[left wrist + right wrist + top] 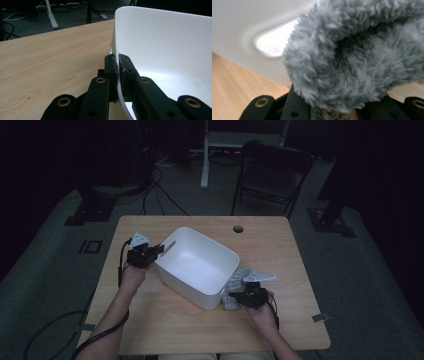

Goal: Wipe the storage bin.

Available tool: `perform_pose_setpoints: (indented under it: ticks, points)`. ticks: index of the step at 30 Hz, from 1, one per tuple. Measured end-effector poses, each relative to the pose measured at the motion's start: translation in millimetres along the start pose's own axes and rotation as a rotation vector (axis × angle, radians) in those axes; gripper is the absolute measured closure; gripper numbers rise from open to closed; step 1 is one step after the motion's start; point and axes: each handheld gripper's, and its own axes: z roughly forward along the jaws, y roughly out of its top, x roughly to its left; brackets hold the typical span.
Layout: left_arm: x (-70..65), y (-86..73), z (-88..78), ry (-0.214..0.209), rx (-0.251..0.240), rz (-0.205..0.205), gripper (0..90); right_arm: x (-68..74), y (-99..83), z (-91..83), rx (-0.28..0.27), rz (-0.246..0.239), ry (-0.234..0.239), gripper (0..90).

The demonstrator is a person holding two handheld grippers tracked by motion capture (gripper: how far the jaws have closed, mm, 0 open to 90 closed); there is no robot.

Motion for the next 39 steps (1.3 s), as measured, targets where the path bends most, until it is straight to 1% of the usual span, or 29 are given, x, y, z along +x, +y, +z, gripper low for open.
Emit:
perform_pose_setpoints:
  ticks: [2,3,4,5,7,9,11,12,13,14,15,16,17,18,19,20,21,22,23,24,25,26,27,29,30,34,36,39]
  points:
    - [-0.1,0.2,-0.1,0.001,0.003,0.005,86.5,-2.7,-4.3,10.2,0.044,-0.008,-0.027,73.3]
    - [-0.3,0.3,-0.1,0.004,0.005,0.008,86.5,-4.7,-6.6,14.9,0.063,-0.009,-0.033,73.3]
    - [-0.3,0.3,-0.1,0.004,0.005,0.008,86.5,-4.7,-6.6,14.9,0.063,-0.009,-0.033,73.3]
    - [-0.7,0.4,-0.1,0.008,0.006,0.008,86.4,-8.2,-7.8,17.6,0.073,0.009,-0.025,73.3]
    - [-0.6,0.4,0.1,0.012,0.005,0.0,86.4,-7.0,-6.3,15.9,0.081,0.005,-0.032,73.3]
    - [-0.8,0.7,0.6,0.015,0.005,-0.008,86.5,-6.2,-6.6,13.2,0.075,0.009,-0.024,73.3]
    - [-3.0,1.0,0.7,0.037,0.006,0.005,86.9,-3.7,-7.0,6.0,0.058,0.011,-0.004,73.3]
    - [-3.0,1.0,0.7,0.037,0.006,0.005,87.0,-3.7,-7.0,6.0,0.058,0.011,-0.004,73.3]
    - [-3.6,0.6,0.7,0.032,0.001,0.002,87.0,1.6,-7.3,-4.9,0.025,0.01,0.033,73.2]
    - [-3.6,0.6,0.7,0.032,0.001,0.002,86.9,1.6,-7.3,-4.9,0.025,0.01,0.033,73.2]
    - [-3.7,0.3,0.8,0.031,-0.001,-0.002,86.9,4.0,-7.1,-9.6,0.014,0.009,0.046,73.2]
    - [-3.8,0.5,0.7,0.031,0.001,0.0,87.0,8.5,-5.9,-18.0,-0.006,0.006,0.063,73.2]
    - [-4.2,0.6,0.7,0.034,0.002,0.002,87.0,17.2,-3.4,-34.3,-0.058,0.004,0.103,73.1]
    - [-4.2,0.6,0.7,0.034,0.002,0.002,87.0,17.2,-3.4,-34.3,-0.058,0.004,0.103,73.1]
    - [-4.2,0.8,0.9,0.034,0.003,0.003,87.0,28.5,0.1,-49.2,-0.113,-0.013,0.135,73.1]
    - [-4.2,0.8,0.9,0.034,0.003,0.003,87.0,28.5,0.1,-49.2,-0.113,-0.013,0.135,73.1]
    - [-4.6,1.0,1.1,0.036,0.006,-0.003,87.0,37.8,3.4,-57.1,-0.15,-0.024,0.172,73.0]
    - [-4.6,1.0,1.1,0.036,0.006,-0.003,87.0,37.8,3.4,-57.1,-0.15,-0.024,0.172,73.0]
    - [-5.2,1.2,1.2,0.035,0.007,-0.001,87.0,44.8,7.0,-56.6,-0.156,-0.049,0.173,73.0]
    - [-5.5,1.2,1.3,0.032,0.007,0.002,87.0,44.8,7.0,-56.6,-0.156,-0.049,0.173,73.0]
    - [-5.3,1.2,1.0,0.027,0.01,0.001,87.1,46.7,8.7,-50.6,-0.148,-0.053,0.166,73.0]
    - [-5.3,1.2,1.0,0.027,0.01,0.001,87.3,46.7,8.7,-50.6,-0.148,-0.053,0.166,73.0]
    - [-4.8,0.7,0.1,0.023,0.009,0.015,87.2,45.9,9.6,-47.0,-0.147,-0.052,0.166,73.1]
    - [-4.8,0.7,0.1,0.023,0.009,0.015,87.1,45.6,9.6,-46.9,-0.147,-0.053,0.162,73.1]
    - [-3.9,-0.5,-0.5,0.014,0.001,0.014,87.1,45.6,9.6,-46.9,-0.147,-0.053,0.162,73.1]
    - [-4.7,0.6,0.5,0.019,0.006,0.01,87.0,44.4,4.2,-36.5,-0.102,-0.084,0.104,73.3]
    - [-4.7,0.1,0.1,0.019,0.003,0.008,87.0,41.5,0.8,-30.7,-0.083,-0.071,0.101,73.3]
    - [-5.1,0.0,-0.1,0.021,0.004,0.011,86.8,36.7,-3.6,-22.8,-0.054,-0.065,0.086,73.3]
